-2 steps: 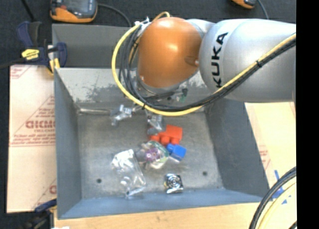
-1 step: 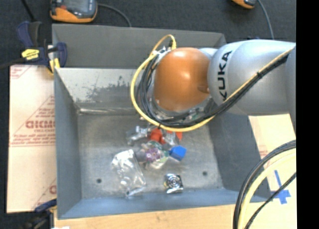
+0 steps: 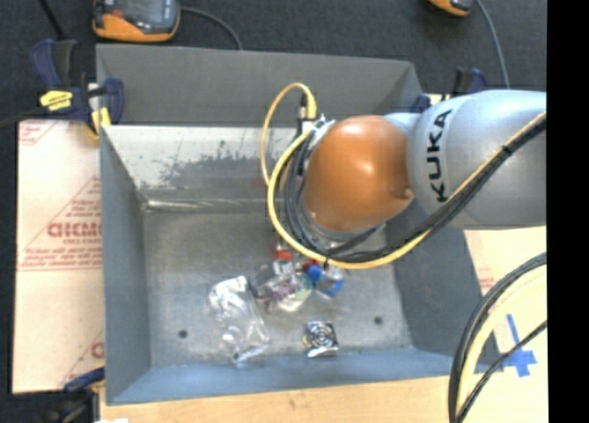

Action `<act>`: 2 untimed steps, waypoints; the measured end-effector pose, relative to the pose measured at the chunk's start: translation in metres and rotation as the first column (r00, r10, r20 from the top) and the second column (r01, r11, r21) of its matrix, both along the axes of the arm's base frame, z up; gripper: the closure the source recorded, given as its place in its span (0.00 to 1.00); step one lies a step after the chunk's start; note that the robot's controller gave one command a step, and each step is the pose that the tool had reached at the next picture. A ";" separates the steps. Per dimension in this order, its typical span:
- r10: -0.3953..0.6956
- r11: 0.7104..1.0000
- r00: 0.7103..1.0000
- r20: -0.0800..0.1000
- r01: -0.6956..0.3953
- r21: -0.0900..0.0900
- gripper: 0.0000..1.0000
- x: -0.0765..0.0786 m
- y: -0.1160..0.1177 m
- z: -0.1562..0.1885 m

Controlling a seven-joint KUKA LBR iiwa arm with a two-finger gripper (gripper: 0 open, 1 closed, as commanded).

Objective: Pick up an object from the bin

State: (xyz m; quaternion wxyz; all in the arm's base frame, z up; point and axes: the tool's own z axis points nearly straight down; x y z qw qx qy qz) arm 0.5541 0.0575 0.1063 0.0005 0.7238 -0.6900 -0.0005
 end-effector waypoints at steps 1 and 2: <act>0.343 0.939 0.939 0.005 -0.343 0.003 0.00 0.017 -0.016 -0.028; 0.338 0.941 0.941 0.007 -0.338 0.005 1.00 0.017 -0.015 -0.026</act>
Offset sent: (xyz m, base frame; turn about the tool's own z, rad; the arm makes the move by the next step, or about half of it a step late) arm 0.0154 -0.0171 -0.0295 -0.3523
